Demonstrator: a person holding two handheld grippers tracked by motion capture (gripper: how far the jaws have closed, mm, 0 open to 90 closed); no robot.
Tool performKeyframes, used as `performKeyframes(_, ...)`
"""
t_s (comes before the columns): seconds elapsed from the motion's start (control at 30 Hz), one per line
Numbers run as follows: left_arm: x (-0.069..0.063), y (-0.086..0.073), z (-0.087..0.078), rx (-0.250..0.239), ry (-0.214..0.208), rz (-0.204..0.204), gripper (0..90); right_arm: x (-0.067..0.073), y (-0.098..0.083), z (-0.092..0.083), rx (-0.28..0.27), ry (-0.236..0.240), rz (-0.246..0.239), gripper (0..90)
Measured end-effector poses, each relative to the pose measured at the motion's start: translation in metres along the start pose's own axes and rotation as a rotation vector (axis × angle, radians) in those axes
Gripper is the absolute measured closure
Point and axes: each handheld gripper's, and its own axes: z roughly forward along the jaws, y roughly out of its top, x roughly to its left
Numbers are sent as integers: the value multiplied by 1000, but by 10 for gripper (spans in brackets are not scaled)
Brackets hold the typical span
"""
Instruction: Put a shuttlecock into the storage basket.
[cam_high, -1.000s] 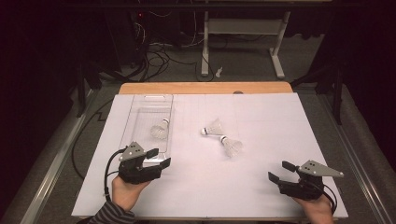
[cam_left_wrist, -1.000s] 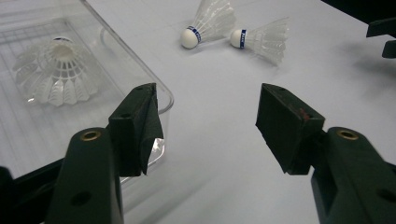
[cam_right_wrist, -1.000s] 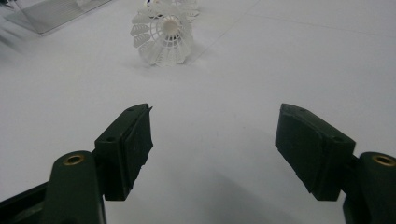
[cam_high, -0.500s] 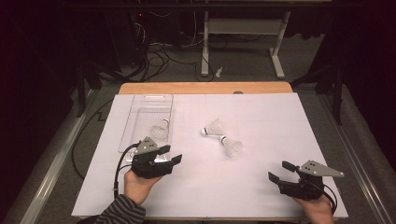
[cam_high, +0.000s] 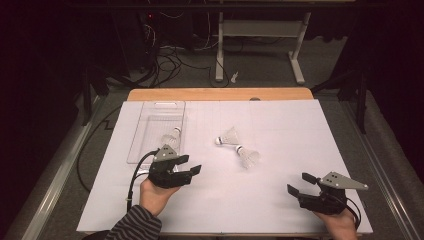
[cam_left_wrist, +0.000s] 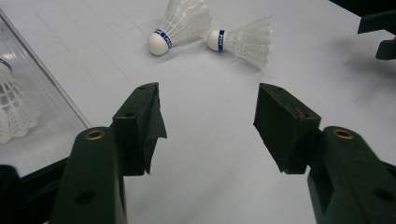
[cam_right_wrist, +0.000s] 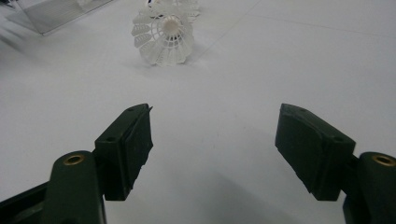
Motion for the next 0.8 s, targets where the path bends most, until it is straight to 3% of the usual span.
performKeyframes(0.8, -9, 20, 22, 58, -57, 24, 439, 0, 0, 0, 0, 3, -3, 278)
